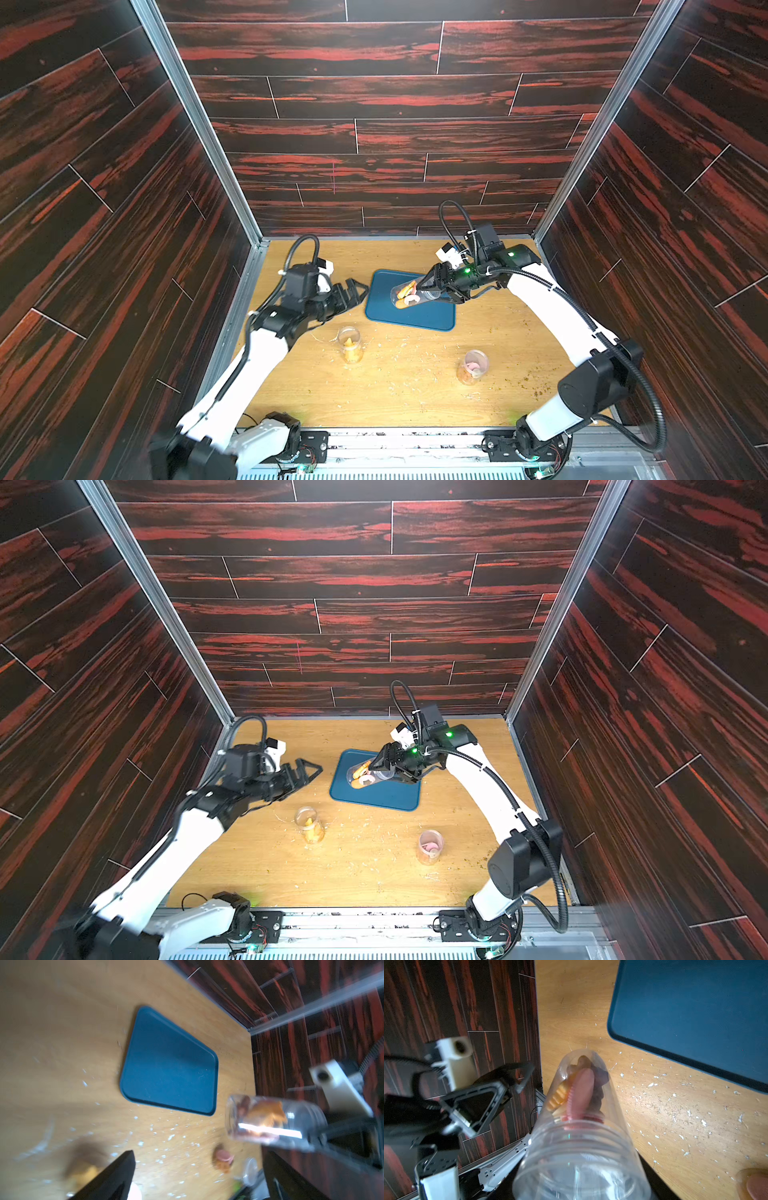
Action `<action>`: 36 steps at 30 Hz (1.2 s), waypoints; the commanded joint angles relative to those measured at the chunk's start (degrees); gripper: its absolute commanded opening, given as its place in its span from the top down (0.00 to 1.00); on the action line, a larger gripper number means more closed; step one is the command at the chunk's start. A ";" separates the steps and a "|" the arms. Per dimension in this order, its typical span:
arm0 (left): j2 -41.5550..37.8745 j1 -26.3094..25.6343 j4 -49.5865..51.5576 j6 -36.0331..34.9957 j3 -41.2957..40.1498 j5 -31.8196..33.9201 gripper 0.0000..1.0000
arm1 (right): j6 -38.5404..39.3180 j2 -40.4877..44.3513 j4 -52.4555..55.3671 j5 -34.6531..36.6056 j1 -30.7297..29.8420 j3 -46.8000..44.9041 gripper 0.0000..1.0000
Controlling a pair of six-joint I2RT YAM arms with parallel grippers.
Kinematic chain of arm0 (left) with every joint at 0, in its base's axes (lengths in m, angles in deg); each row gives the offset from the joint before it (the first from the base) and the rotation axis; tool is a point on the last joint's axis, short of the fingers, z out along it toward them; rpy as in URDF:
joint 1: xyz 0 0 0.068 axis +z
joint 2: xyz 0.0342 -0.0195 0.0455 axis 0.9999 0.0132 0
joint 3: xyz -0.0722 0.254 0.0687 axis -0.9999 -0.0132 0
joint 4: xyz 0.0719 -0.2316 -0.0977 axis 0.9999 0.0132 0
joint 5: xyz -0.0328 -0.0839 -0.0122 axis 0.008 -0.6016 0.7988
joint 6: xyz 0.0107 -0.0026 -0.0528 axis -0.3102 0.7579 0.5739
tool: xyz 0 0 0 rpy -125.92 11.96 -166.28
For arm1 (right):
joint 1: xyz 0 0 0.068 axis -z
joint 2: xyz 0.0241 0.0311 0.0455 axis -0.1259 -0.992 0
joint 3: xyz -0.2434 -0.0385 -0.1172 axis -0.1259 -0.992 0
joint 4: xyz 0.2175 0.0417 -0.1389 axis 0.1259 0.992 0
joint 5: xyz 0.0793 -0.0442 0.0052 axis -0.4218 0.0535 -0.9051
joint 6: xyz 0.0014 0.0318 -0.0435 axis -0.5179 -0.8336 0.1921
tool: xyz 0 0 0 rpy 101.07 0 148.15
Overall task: Pour the cookies out of the jar
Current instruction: Pick up the jar from the center of the board.
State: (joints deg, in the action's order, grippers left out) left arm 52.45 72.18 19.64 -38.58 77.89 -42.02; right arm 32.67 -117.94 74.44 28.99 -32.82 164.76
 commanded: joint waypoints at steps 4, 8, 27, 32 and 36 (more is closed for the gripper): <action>1.28 0.14 -18.53 37.59 -4.62 2.22 0.00 | -3.63 4.76 -7.44 -1.45 0.26 -2.48 0.33; 4.16 0.11 -26.33 48.96 -6.14 5.28 0.00 | -6.32 5.98 -11.97 -1.54 0.26 -4.29 0.33; 17.55 -7.07 -46.09 69.70 -4.28 7.93 0.03 | -9.01 -1.19 -18.09 -5.51 -1.75 -0.59 0.33; 18.45 -8.93 -47.63 72.12 -3.06 9.78 0.04 | -8.66 -3.00 -18.55 -6.30 -1.76 -0.25 0.33; 19.39 -9.93 -47.32 72.34 -1.25 10.37 0.06 | -8.57 -3.83 -19.51 -6.28 -1.81 -0.88 0.33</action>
State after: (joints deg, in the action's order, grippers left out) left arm 71.31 62.83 -25.63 30.14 74.07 -33.06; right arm 24.21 -120.08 56.84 24.30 -34.37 162.51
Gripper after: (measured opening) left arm 0.944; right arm 0.669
